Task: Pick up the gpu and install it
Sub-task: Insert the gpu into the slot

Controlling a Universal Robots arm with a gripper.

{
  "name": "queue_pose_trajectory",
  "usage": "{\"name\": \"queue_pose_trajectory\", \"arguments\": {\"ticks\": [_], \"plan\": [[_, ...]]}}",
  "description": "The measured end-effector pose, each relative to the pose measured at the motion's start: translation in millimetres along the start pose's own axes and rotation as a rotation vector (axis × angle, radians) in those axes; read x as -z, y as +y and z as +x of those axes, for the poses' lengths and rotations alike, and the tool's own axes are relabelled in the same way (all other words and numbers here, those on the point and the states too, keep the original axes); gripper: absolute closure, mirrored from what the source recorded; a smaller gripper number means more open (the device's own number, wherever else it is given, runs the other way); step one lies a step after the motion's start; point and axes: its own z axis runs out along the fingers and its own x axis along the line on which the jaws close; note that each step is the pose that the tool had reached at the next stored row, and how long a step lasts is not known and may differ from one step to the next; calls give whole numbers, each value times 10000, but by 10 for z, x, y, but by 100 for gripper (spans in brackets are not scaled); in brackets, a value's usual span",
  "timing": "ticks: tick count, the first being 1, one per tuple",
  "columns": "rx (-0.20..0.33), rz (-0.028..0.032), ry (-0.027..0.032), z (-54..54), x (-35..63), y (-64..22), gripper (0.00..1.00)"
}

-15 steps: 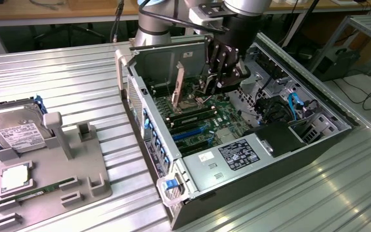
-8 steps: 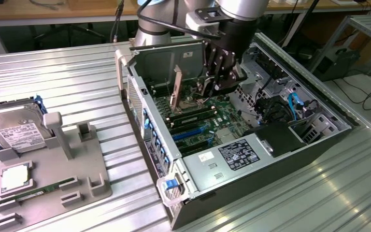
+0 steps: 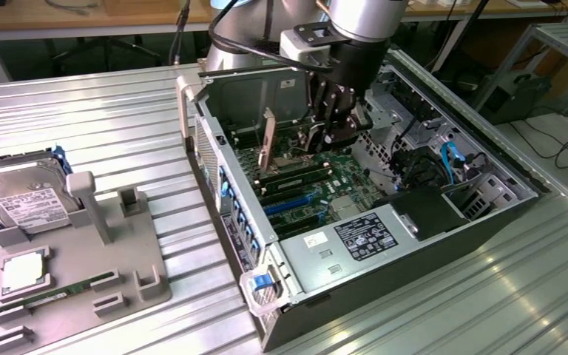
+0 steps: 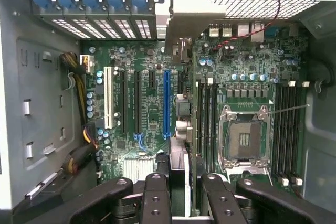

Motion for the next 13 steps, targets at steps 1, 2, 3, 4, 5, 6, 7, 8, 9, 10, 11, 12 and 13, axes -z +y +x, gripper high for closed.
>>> {"name": "queue_pose_trajectory", "arguments": {"ticks": [1,2,3,4,5,6,7,8,9,10,11,12,13], "plan": [[-8,1,-1,-6,-20,9,72],[-17,1,-2,-10,-38,18,72],[-20,1,-2,-13,-60,29,72],[-20,0,-1,-13,-78,35,72],[-20,0,-1,-12,-96,38,72],[-19,1,-2,-12,-113,39,72],[-18,1,-2,-11,-125,40,72],[-19,0,-1,-9,-136,42,72],[-21,0,-2,-9,-152,48,72],[-20,1,-2,-9,-165,62,72],[-20,1,-2,-9,-180,79,72],[-20,1,-3,-9,-196,100,72],[-20,0,-1,-9,-211,120,72]]}}
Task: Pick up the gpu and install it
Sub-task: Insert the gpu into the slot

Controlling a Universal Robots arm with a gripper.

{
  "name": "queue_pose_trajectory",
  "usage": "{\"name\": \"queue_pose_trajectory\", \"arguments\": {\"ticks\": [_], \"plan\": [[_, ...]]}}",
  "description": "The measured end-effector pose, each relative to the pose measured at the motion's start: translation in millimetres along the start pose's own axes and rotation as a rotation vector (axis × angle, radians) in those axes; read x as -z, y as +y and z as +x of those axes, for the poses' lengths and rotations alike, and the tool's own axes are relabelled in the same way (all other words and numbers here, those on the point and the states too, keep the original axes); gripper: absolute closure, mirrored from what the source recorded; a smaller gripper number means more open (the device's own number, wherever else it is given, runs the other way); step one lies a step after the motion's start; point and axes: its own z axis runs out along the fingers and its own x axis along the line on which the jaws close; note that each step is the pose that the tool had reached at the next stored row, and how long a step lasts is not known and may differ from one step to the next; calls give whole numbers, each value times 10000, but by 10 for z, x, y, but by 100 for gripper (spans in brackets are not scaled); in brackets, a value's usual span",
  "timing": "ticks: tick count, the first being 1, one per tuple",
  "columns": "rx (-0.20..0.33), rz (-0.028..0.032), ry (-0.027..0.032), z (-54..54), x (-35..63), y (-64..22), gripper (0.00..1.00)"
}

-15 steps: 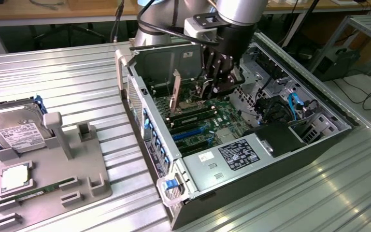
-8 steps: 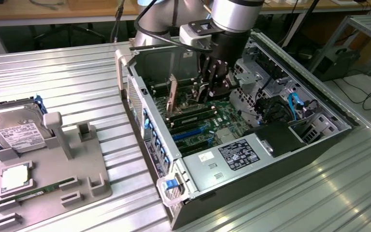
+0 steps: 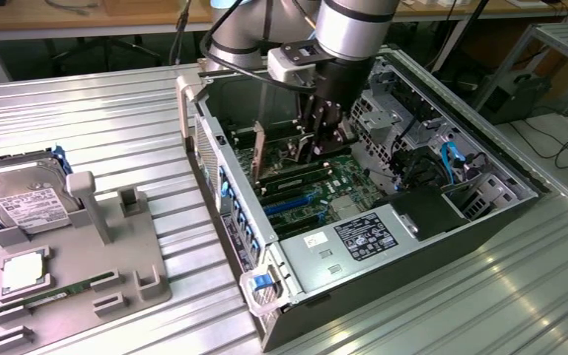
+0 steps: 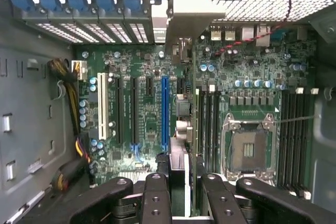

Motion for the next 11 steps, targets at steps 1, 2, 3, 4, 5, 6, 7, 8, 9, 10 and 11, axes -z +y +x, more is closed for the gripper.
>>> {"name": "queue_pose_trajectory", "arguments": {"ticks": [1,2,3,4,5,6,7,8,9,10,11], "plan": [[0,0,1,0,-16,11,72],[0,0,0,1,-36,16,72],[1,0,-1,1,-54,16,72],[2,0,-2,3,-92,17,72],[1,0,-6,10,-107,17,72],[0,0,-7,17,-116,17,72],[1,-1,-10,29,-126,17,72],[1,0,-16,42,-132,17,72],[1,0,-18,57,-135,17,72],[0,0,-18,65,-138,21,72],[0,1,-20,67,-142,28,72]]}}
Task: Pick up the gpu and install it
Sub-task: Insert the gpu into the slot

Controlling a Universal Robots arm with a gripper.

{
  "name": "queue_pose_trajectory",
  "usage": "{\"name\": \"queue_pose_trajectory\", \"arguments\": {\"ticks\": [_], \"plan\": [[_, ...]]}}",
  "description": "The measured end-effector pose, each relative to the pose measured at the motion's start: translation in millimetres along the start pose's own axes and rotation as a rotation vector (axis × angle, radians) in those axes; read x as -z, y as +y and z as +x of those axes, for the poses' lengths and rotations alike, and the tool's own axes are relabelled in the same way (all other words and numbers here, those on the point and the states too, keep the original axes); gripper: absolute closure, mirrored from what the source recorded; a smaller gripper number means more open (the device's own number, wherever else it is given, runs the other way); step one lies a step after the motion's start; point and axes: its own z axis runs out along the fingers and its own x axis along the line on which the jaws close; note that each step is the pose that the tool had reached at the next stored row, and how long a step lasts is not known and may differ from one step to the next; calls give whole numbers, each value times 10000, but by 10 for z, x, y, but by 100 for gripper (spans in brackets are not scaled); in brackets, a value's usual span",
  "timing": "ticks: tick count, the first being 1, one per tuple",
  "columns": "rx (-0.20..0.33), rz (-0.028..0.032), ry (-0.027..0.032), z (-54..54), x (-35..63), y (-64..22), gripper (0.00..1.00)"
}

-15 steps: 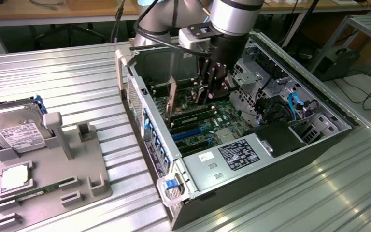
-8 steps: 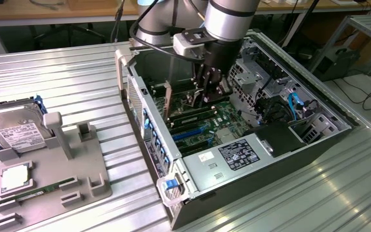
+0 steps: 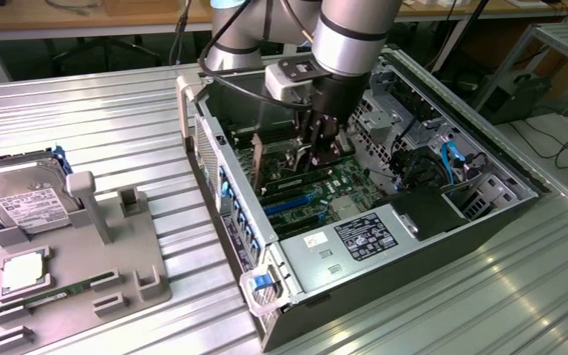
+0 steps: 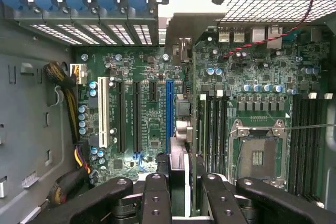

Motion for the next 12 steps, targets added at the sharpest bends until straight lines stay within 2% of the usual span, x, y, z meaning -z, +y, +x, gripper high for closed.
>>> {"name": "queue_pose_trajectory", "arguments": {"ticks": [1,3,10,12], "plan": [[3,3,1,0,-1,7,72],[10,50,1,1,-15,19,72],[-287,48,0,9,-150,29,72],[-287,44,-47,39,-161,29,72]]}}
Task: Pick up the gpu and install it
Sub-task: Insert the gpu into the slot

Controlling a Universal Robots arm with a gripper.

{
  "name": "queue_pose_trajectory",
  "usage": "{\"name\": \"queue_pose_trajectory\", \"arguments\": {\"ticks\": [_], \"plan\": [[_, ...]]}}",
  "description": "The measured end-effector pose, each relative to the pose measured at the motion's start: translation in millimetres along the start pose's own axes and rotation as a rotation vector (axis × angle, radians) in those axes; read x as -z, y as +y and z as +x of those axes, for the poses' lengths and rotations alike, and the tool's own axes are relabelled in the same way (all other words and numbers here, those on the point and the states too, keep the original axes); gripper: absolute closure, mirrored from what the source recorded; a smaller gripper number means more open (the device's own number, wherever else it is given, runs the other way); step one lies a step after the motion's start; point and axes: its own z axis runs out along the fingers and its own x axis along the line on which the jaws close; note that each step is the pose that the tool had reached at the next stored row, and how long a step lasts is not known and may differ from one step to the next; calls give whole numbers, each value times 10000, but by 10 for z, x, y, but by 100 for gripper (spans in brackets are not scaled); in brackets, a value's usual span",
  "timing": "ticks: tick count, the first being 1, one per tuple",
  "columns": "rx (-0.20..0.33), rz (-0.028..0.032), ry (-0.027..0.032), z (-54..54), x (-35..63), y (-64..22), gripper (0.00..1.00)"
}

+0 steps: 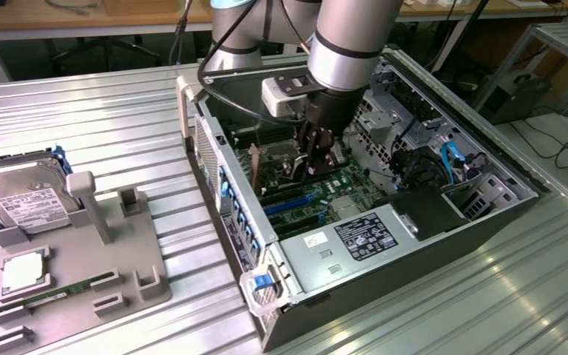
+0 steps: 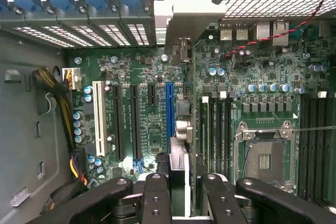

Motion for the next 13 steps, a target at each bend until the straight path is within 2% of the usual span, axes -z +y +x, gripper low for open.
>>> {"name": "queue_pose_trajectory", "arguments": {"ticks": [4,10,11,13], "plan": [[0,-2,-75,54,-8,1,72],[0,-5,-229,67,-57,22,72],[0,-4,-234,81,-67,22,72],[0,-3,-118,81,-78,23,72]]}}
